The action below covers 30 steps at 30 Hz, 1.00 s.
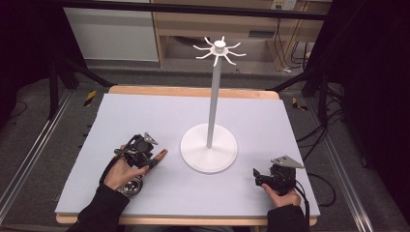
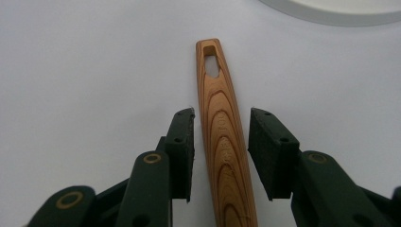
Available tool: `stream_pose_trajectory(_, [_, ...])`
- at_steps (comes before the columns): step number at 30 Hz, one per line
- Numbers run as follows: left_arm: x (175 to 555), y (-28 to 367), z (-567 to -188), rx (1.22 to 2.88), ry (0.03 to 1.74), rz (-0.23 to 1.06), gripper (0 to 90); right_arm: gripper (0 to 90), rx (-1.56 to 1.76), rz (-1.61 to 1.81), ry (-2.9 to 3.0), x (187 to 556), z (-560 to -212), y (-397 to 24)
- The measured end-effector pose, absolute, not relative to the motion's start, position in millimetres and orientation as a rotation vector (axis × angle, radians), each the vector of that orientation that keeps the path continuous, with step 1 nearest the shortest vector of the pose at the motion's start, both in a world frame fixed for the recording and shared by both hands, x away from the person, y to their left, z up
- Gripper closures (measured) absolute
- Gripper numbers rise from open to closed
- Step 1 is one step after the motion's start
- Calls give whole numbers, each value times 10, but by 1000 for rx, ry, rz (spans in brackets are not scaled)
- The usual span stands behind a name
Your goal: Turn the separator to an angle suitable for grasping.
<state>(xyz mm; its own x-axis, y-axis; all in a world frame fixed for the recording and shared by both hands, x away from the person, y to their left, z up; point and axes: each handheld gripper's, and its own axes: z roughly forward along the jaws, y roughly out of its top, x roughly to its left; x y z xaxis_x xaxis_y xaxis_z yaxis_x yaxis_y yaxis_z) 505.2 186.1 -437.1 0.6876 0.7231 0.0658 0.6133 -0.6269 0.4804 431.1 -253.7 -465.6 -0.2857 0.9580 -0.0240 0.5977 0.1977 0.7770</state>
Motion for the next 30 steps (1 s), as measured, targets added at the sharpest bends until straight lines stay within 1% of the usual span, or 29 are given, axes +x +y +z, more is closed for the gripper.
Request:
stream_pose_trajectory(5, [5071,1856,-4412,2479,1049,341,629,118,1450,910,1964,4313,-4661,-2532])
stream_pose_trajectory(6, [5081,1859,-4425,2477,1055,319,632,118,1451,910,1964,4312,-4661,-2531])
stream_pose_trajectory(12, [5096,1838,-4453,2493,1061,312,654,118,1452,910,1969,4314,-4662,-2530])
stream_pose_trajectory(30, [5160,1795,-4509,2515,1096,261,644,118,1446,911,1979,4321,-4667,-2530])
